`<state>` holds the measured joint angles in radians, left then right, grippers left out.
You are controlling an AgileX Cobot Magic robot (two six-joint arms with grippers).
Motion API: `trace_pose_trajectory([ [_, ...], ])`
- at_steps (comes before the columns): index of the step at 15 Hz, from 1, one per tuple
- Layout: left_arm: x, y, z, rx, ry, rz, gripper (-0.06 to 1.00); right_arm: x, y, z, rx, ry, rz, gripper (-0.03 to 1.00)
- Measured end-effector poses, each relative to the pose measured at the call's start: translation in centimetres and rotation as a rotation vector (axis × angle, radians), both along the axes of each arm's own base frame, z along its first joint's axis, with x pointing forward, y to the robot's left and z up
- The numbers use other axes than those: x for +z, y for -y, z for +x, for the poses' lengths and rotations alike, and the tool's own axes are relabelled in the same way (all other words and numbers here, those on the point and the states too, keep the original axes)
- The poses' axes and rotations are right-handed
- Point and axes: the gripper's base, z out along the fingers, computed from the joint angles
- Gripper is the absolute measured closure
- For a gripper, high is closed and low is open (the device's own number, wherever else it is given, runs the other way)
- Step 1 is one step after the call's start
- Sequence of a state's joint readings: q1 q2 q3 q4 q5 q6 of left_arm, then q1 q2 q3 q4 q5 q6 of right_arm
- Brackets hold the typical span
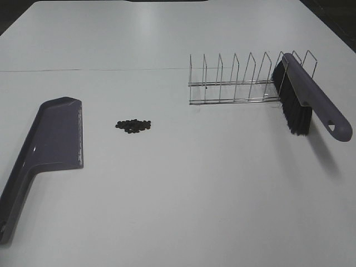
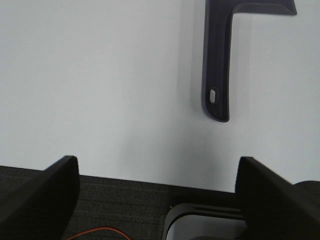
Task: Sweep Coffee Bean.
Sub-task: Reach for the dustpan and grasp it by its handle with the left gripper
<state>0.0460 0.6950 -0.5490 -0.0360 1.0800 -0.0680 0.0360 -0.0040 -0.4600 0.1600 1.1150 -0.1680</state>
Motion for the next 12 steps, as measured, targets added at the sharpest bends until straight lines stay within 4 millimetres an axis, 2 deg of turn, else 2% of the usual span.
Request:
trace_pose_trajectory([
  [4, -0.1, 0.3, 4.0, 0.013, -0.064, -0.069, 0.17, 0.0, 0.0, 0.0, -0.001, 0.0, 0.001, 0.3],
  [6, -1.0, 0.4, 6.2, 0.023, -0.132, -0.096, 0.17, 0.0, 0.0, 0.0, -0.001, 0.0, 0.001, 0.3],
  [7, -1.3, 0.4, 6.6, 0.026, -0.143, -0.1, 0.17, 0.0, 0.0, 0.0, -0.001, 0.0, 0.001, 0.3],
  [9, -2.5, 0.5, 8.8, 0.043, -0.187, -0.131, 0.17, 0.0, 0.0, 0.0, -0.001, 0.0, 0.001, 0.3],
  [10, -3.7, 0.6, 10.5, 0.059, -0.226, -0.151, 0.18, 0.0, 0.0, 0.0, -0.001, 0.0, 0.001, 0.3],
  [12, -4.5, 0.5, 11.7, 0.065, -0.258, -0.155, 0.18, 0.0, 0.0, 0.0, -0.001, 0.0, 0.001, 0.3],
])
